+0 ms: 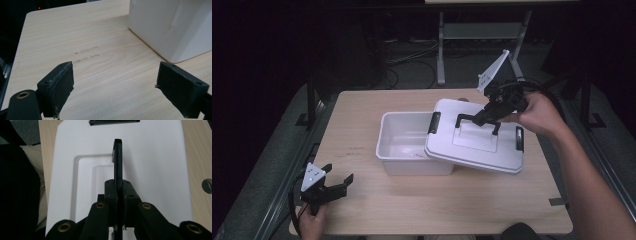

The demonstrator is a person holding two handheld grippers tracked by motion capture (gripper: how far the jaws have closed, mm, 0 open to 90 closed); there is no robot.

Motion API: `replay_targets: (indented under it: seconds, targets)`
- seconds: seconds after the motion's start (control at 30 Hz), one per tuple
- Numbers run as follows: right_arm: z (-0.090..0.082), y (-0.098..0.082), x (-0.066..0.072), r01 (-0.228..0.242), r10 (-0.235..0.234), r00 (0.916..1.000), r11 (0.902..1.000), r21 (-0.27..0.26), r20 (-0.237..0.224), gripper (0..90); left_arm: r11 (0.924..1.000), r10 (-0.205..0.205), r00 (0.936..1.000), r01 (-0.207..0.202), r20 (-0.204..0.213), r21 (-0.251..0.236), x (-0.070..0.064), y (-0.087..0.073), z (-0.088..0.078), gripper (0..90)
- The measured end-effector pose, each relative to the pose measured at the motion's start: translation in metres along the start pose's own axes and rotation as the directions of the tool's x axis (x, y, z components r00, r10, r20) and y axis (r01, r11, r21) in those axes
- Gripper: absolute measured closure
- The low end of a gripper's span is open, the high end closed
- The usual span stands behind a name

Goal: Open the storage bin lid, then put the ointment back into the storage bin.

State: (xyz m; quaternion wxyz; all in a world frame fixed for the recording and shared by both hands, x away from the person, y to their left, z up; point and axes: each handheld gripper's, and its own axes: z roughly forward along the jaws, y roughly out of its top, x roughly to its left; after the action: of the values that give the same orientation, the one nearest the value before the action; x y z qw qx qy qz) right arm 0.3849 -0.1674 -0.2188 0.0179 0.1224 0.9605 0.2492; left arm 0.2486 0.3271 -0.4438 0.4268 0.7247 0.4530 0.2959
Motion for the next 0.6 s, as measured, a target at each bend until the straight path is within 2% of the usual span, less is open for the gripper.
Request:
replay_targets:
  seconds: [0.53,0.6]
  targets:
    - [0.008,0.025,0.002,0.037,-0.037,0.9993,0.9993,0.009,-0.010,84.6,1.0000,0.006,1.0000,-0.006,0.008,-0.005,-0.001,0.001,0.001,13.4]
    - [0.008,0.028,0.002,0.039,-0.039,0.9991,0.9992,0.003,-0.014,84.5,1.0000,-0.002,1.0000,0.002,0.004,-0.003,0.000,0.001,0.002,13.4]
